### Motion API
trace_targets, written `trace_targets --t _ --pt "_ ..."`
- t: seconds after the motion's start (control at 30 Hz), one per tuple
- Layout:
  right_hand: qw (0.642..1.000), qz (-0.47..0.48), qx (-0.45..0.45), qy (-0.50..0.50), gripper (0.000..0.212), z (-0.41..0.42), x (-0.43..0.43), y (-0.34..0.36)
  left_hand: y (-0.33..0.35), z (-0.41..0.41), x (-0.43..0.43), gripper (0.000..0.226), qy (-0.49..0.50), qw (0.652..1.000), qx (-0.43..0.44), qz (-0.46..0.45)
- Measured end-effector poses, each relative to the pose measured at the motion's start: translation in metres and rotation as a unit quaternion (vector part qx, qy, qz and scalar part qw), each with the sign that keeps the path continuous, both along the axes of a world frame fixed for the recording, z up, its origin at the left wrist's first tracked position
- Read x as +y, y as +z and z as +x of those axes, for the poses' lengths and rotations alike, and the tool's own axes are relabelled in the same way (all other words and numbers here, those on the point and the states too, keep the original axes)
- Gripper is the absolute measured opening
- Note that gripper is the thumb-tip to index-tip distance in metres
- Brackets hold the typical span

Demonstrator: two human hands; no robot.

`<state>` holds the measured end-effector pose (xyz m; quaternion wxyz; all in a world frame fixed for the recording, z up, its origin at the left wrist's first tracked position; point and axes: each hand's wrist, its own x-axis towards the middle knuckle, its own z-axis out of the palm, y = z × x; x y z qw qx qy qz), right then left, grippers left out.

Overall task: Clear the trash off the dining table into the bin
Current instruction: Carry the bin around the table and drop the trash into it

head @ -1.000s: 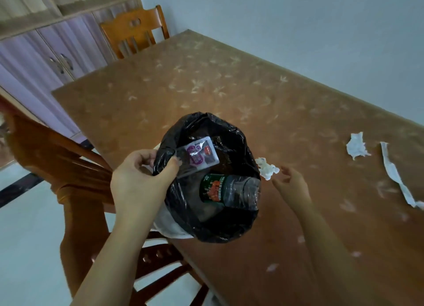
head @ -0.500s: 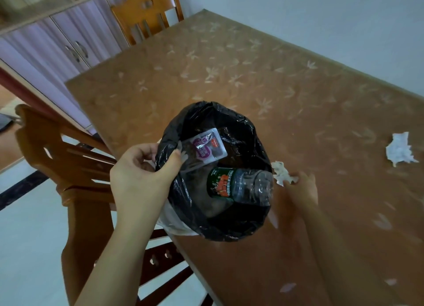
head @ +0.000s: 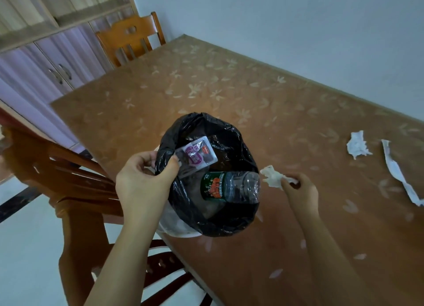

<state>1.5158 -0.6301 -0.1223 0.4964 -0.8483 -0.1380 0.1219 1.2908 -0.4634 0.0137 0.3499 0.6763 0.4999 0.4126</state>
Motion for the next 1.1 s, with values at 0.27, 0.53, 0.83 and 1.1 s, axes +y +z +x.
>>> trace_targets --t 0.27,0.53,0.83,1.1 --pt "0.991 0.122 -0.043 -0.036 0.011 -0.054 -0.040 0.069 0.003 -0.020 -0.036 0.018 -0.024 0.999 -0.016 -0.025" --pt "0.990 0.120 -0.069 0.032 0.021 -0.131 -0.072 0.115 0.010 -0.048 -0.089 0.018 -0.097 0.994 -0.051 -0.026" --pt "0.977 -0.004 -0.172 0.130 0.033 -0.194 -0.155 0.124 0.007 -0.067 -0.160 0.018 -0.148 0.986 -0.068 -0.031" --pt "0.960 -0.078 -0.260 0.063 0.029 -0.198 -0.241 0.132 0.006 -0.075 -0.241 0.015 -0.184 0.980 -0.074 -0.033"
